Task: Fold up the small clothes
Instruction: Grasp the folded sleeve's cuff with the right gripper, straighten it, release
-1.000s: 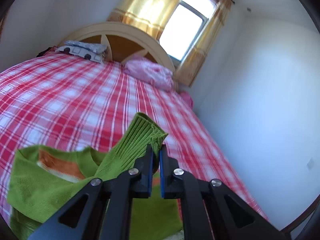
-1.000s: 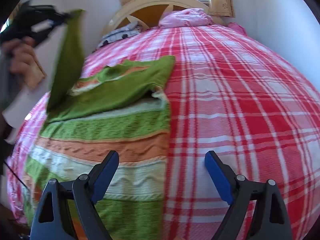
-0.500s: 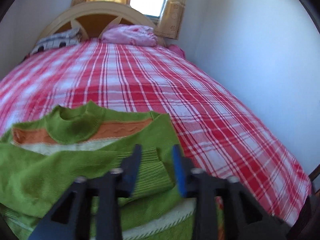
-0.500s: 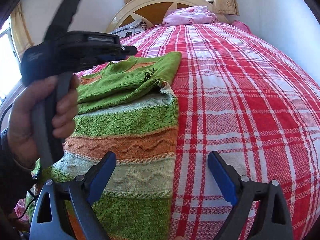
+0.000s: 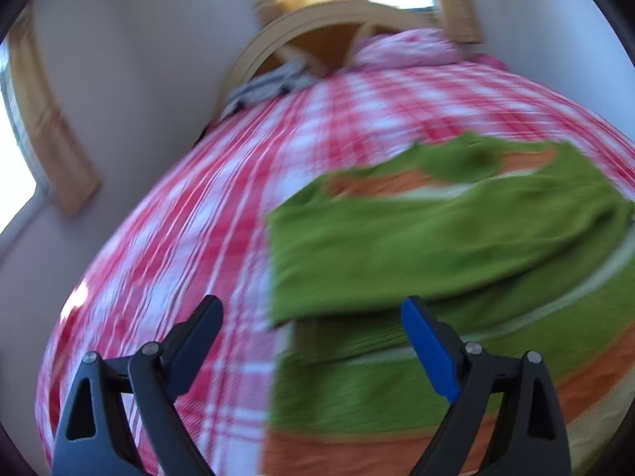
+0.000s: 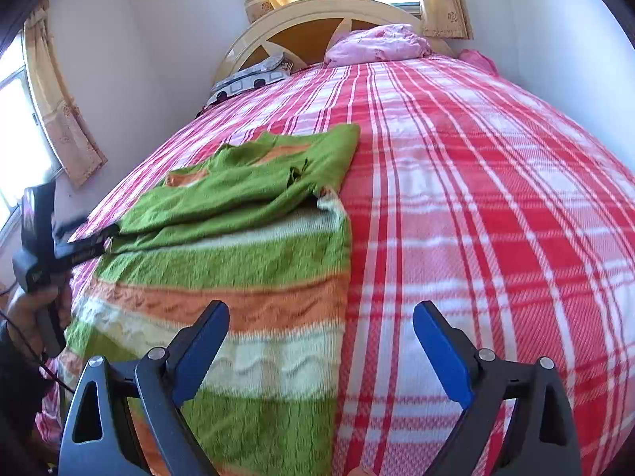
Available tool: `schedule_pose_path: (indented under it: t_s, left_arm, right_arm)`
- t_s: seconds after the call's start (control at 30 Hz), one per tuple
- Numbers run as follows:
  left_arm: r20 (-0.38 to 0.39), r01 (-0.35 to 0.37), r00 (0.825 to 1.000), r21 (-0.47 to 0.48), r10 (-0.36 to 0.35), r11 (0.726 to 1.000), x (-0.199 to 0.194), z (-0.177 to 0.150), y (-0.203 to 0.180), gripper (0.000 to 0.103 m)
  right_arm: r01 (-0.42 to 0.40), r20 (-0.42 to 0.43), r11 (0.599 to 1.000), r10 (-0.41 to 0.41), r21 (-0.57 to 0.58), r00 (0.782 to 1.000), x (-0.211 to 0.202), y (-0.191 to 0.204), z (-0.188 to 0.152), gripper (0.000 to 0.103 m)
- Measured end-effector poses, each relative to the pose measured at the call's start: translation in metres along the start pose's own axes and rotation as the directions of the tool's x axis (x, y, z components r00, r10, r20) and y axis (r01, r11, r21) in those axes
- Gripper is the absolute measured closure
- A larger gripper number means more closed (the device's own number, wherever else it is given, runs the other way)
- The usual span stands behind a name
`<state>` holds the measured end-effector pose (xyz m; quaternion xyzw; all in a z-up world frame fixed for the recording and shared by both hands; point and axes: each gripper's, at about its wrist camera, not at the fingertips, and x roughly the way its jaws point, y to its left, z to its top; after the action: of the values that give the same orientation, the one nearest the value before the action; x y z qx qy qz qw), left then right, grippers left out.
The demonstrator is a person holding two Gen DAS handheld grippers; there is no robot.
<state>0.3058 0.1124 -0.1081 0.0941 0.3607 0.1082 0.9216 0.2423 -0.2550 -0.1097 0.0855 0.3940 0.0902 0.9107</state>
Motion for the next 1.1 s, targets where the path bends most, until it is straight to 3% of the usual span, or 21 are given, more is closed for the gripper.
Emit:
schedule_pose_path:
  t_s: [0.13, 0.3, 0.5, 0.57, 0.73, 0.87, 1.1]
  left_arm:
    - [-0.075, 0.063, 0.994, -0.141, -0.075, 0.988, 0.023, -0.005, 0.032, 0.009]
    - [-0.108, 0.021, 0.994, -0.128, -0.035, 0.992, 0.045, 0.003, 0.024, 0.009]
    - [-0.154, 0.011, 0.987, -0.179, -0.039, 0.984, 0.055, -0.011, 0.036, 0.0]
    - [-0.159, 0.021, 0.986, -0.193, -0.052, 0.981, 0.055, -0.013, 0.039, 0.0]
    - [-0.157, 0.019, 0.986, -0.196, -0.05, 0.98, 0.056, -0.013, 0.038, 0.0]
    - [-0.158, 0.007, 0.987, -0.192, -0.038, 0.981, 0.057, -0.013, 0.037, 0.0]
    - [-0.165, 0.036, 0.983, -0.225, -0.074, 0.974, 0.059, -0.014, 0.043, 0.0]
  right_arm:
    - [-0.067, 0.016, 0.997, 0.067, 0.032, 0.998, 0.002, 0.009, 0.027, 0.009]
    - [-0.139, 0.008, 0.99, 0.139, 0.023, 0.99, 0.026, 0.03, 0.068, 0.013]
    - [-0.088, -0.068, 0.996, 0.089, 0.013, 0.994, 0.081, 0.036, 0.096, 0.026]
    - [-0.07, -0.085, 0.997, 0.071, 0.012, 0.994, 0.098, 0.035, 0.101, 0.038]
    - [-0.084, -0.174, 0.996, 0.08, -0.016, 0.982, 0.14, 0.044, 0.106, 0.046]
    - [-0.027, -0.175, 0.996, 0.013, -0.079, 0.985, 0.144, 0.05, 0.103, 0.098]
    - [0.037, -0.059, 0.995, -0.043, -0.095, 0.997, 0.104, 0.034, 0.107, 0.1]
